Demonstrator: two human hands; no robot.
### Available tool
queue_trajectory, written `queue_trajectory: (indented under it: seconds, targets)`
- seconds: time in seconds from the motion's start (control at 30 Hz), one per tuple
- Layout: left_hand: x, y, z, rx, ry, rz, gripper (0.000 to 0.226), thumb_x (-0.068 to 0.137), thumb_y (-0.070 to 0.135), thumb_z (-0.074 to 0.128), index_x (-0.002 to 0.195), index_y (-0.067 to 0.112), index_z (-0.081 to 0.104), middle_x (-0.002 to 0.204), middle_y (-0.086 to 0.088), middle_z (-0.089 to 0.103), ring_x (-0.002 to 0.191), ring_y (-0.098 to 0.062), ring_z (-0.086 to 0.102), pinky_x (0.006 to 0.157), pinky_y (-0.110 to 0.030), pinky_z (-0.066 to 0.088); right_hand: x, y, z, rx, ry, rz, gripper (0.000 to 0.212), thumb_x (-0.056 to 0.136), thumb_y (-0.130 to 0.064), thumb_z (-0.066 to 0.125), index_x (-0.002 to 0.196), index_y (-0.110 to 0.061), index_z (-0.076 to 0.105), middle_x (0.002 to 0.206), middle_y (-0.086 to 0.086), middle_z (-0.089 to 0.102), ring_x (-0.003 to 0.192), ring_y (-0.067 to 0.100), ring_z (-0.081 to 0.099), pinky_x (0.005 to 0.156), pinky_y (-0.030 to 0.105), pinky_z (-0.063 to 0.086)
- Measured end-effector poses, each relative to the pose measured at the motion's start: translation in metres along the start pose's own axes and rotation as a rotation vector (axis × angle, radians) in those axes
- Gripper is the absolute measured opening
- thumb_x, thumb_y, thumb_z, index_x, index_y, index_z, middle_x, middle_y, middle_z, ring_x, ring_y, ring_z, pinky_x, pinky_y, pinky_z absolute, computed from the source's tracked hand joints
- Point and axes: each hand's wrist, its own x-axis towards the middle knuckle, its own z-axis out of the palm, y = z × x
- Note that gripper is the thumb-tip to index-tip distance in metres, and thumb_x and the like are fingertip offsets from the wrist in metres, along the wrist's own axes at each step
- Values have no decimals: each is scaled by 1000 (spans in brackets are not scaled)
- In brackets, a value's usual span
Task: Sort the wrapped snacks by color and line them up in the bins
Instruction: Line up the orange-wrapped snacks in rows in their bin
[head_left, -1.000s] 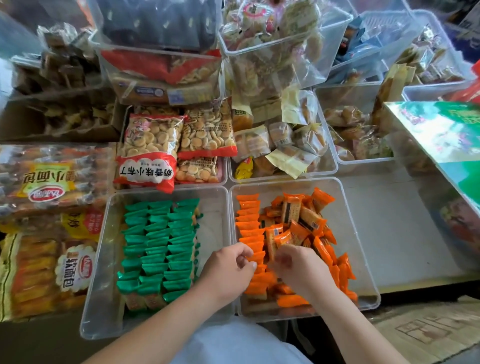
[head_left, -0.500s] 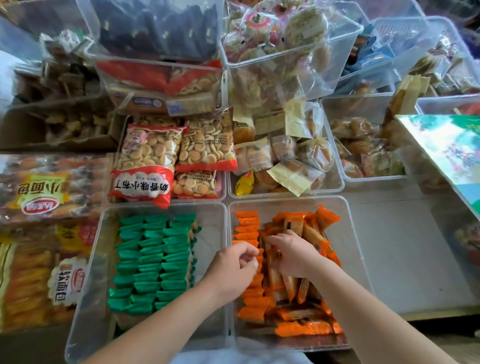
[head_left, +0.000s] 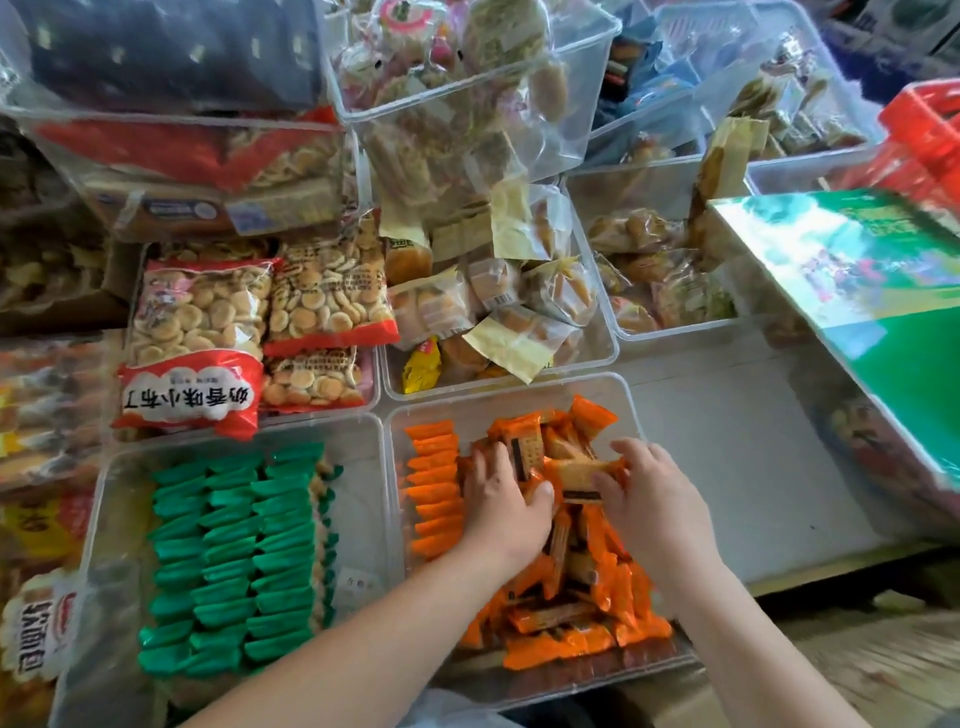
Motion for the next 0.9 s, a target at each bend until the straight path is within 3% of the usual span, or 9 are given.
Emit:
queue_trajectory:
  seconds: [0.13, 0.23, 0.3, 0.5, 0.63, 0.77, 0.83, 0.9]
  targets:
    - [27, 0, 15, -8, 2, -115, 84, 107, 56, 38, 166, 20, -10, 171, -13, -23, 158, -32, -21, 127, -44, -9, -15, -2, 6, 192, 54, -58, 37, 102, -37, 60, 138, -25, 61, 132, -11, 62, 118, 15, 62, 89, 33, 53]
    - [37, -2, 18, -31, -22, -149, 85, 103, 66, 38, 166, 31, -6, 173, -12, -17, 159, -35, -18, 128, -49, -4, -22, 6, 12, 291, 88, -59, 25, 100, -34, 63, 123, -27, 70, 114, -18, 66, 101, 8, 65, 82, 32, 58]
    - [38, -4, 20, -13, -26, -160, 90, 97, 75, 40, 165, 38, -4, 174, -11, -10, 160, -36, -12, 130, -52, 2, -24, 15, 14, 343, 102, -45, 22, 98, -29, 66, 119, -27, 71, 111, -16, 67, 100, 9, 67, 83, 37, 61]
    - [39, -9, 22, -29, 37, -140, 96, 90, 76, 53, 166, 36, 10, 172, -6, 12, 158, -36, 8, 129, -50, 14, -22, 21, 17, 402, 97, -34, 23, 97, -24, 69, 119, -26, 71, 111, -16, 68, 102, 8, 67, 85, 37, 61]
    - [43, -7, 21, -63, -1, -141, 101, 86, 76, 59, 166, 30, 17, 173, -5, 5, 159, -36, 4, 130, -50, 12, -16, 20, 18, 412, 58, -21, 24, 97, -26, 69, 121, -28, 70, 112, -18, 67, 104, 6, 66, 87, 37, 60]
    - [44, -7, 18, -128, 0, -155, 96, 79, 77, 68, 160, 37, 33, 174, -6, -1, 160, -32, 7, 128, -46, 19, -18, 21, 17, 416, 24, -9, 21, 96, -25, 71, 116, -30, 72, 108, -21, 66, 103, 5, 65, 86, 37, 61]
    - [40, -5, 18, -196, -2, -147, 80, 78, 73, 72, 148, 41, 48, 163, -7, 31, 154, -31, 28, 124, -44, 30, -19, 23, 16, 430, 28, -5, 20, 96, -24, 72, 114, -31, 71, 107, -22, 65, 103, 5, 65, 86, 36, 60]
    - [36, -2, 23, -270, -19, -133, 59, 79, 69, 72, 131, 44, 59, 137, 6, 56, 134, -24, 53, 114, -39, 44, -20, 24, 14, 431, 39, -10, 19, 95, -22, 73, 113, -30, 72, 106, -21, 64, 101, 4, 64, 82, 28, 57]
